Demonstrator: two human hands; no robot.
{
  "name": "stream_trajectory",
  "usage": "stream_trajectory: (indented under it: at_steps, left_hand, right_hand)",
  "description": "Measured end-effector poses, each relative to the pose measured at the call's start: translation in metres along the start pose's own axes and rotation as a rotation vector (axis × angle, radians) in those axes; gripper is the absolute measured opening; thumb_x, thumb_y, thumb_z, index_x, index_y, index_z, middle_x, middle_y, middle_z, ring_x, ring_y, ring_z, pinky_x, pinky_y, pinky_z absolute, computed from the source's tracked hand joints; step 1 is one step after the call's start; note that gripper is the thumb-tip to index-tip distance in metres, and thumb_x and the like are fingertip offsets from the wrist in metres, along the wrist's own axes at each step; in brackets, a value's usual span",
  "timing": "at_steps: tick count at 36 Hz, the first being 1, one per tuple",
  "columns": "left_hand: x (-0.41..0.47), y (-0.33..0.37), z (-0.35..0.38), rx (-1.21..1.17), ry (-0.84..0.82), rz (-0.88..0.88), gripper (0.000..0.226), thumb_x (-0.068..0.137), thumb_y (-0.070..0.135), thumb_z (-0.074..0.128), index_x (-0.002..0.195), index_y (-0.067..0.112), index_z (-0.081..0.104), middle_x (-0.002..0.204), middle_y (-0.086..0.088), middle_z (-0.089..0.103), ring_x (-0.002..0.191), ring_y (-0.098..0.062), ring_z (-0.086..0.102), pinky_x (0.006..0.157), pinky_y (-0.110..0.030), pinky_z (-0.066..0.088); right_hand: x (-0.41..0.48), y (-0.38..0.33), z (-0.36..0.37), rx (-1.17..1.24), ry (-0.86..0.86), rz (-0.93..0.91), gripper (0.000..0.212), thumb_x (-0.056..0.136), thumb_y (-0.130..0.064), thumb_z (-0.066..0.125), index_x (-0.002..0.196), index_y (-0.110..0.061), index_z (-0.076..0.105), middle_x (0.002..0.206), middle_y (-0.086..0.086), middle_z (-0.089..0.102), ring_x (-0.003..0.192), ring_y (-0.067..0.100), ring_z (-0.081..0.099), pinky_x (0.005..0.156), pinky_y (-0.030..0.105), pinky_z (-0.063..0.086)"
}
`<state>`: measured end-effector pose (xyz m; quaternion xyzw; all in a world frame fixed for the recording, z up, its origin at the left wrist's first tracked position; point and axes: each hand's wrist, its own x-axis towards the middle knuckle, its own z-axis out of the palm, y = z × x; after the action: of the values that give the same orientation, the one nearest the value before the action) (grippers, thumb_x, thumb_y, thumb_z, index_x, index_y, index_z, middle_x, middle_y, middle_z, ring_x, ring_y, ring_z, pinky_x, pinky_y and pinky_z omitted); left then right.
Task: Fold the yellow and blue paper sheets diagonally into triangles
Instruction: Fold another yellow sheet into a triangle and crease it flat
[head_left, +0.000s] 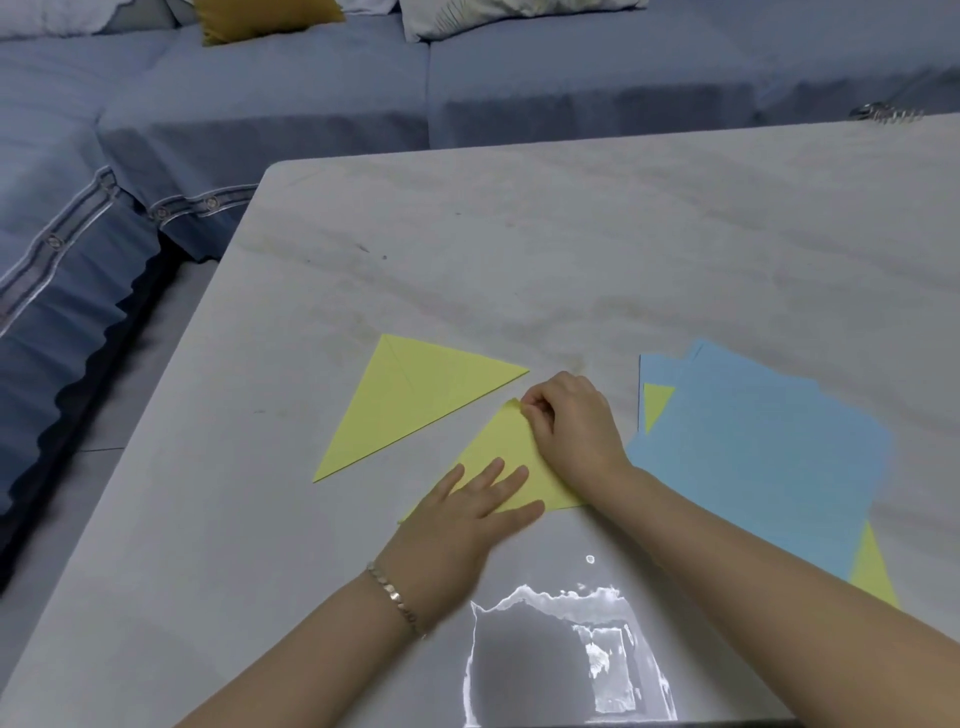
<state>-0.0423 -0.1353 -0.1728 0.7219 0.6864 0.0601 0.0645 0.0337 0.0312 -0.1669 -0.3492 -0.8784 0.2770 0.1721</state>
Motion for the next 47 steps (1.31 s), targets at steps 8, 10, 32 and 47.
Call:
stream_trajectory:
  at_steps: [8, 10, 32, 47]
  left_hand:
    - [-0.028, -0.011, -0.005, -0.076, 0.128, -0.090, 0.058, 0.065, 0.005, 0.031, 0.115, 0.025, 0.053, 0.115, 0.001, 0.066, 0.101, -0.015, 0.049, 0.083, -0.027, 0.046]
    - [-0.040, -0.017, -0.009, -0.071, 0.158, -0.111, 0.054, 0.068, 0.006, 0.034, 0.112, 0.023, 0.060, 0.112, -0.001, 0.067, 0.097, -0.015, 0.050, 0.079, -0.026, 0.050]
    - [0.025, 0.001, -0.037, -0.229, 0.291, -0.329, 0.047, 0.088, 0.020, 0.028, 0.126, 0.008, 0.051, 0.139, -0.009, 0.047, 0.129, -0.022, 0.044, 0.106, -0.022, 0.025]
    - [0.045, 0.005, -0.001, 0.009, 0.038, -0.415, 0.078, 0.080, 0.046, -0.013, 0.145, 0.014, 0.015, 0.155, 0.003, 0.006, 0.143, -0.014, 0.009, 0.114, -0.037, 0.001]
  right_hand:
    - [-0.002, 0.002, 0.002, 0.008, 0.025, -0.017, 0.012, 0.087, -0.012, 0.054, 0.090, -0.008, 0.066, 0.093, 0.010, 0.061, 0.092, 0.028, 0.050, 0.083, 0.034, 0.035]
    - [-0.002, 0.002, 0.002, 0.008, 0.025, -0.017, 0.013, 0.088, -0.012, 0.054, 0.090, -0.008, 0.066, 0.094, 0.010, 0.061, 0.092, 0.028, 0.050, 0.083, 0.034, 0.035]
    - [-0.003, 0.002, 0.000, 0.006, 0.036, -0.016, 0.012, 0.087, -0.013, 0.056, 0.089, -0.007, 0.066, 0.093, 0.011, 0.062, 0.092, 0.029, 0.051, 0.079, 0.031, 0.033]
    - [-0.061, -0.013, -0.004, -0.054, 0.007, -0.202, 0.032, 0.079, -0.019, 0.043, 0.094, -0.005, 0.067, 0.093, 0.012, 0.068, 0.087, 0.030, 0.063, 0.076, 0.038, 0.054]
